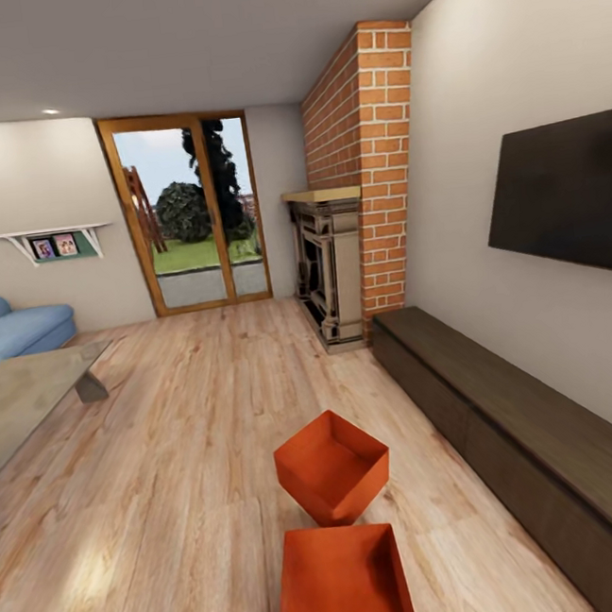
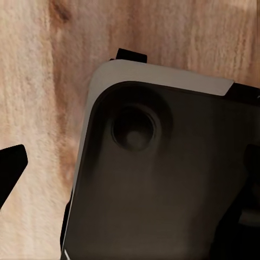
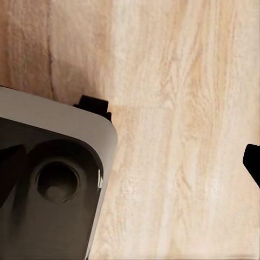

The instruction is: Move the two storage containers from the living room to the garage. In the garage, place one container on the floor and stack the other container on top of it (either order is fine).

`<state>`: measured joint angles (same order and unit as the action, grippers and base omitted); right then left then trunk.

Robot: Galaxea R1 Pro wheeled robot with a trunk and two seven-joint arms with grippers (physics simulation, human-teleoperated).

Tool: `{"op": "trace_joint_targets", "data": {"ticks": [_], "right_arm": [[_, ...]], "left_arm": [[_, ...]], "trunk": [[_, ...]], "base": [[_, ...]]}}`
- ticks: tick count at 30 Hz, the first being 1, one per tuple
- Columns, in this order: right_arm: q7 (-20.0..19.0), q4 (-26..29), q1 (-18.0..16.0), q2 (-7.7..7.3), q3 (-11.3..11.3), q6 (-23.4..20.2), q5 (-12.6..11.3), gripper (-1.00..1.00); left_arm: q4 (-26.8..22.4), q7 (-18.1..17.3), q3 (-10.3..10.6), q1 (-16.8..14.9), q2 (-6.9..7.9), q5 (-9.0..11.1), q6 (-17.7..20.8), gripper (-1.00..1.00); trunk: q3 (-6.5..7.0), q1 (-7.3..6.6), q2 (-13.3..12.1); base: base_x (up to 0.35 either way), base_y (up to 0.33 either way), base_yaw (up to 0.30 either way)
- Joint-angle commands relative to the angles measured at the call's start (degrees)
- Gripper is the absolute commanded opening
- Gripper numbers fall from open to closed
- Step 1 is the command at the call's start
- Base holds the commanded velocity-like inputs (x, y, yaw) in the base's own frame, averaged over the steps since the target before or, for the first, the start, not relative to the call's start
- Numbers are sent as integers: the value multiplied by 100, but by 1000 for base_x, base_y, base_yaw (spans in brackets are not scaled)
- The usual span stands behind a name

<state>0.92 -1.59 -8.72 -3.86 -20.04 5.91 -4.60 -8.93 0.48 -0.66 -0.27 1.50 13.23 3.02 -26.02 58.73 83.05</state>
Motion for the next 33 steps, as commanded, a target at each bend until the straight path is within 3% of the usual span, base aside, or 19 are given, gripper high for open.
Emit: {"op": "trace_joint_targets", "data": {"ticks": [1, 33], "right_arm": [[6, -17, -7, 5, -46, 30, -48, 100], [7, -17, -7, 7, -40, 59, -57, 100]], "left_arm": [[-13, 5, -5, 1, 0, 35, 32, 100], [-20, 5, -5, 1, 8, 39, 32, 100]], "trunk": [[-6, 0, 3], [-6, 0, 3]], "base": [[0, -1, -216], [0, 0, -52]]}}
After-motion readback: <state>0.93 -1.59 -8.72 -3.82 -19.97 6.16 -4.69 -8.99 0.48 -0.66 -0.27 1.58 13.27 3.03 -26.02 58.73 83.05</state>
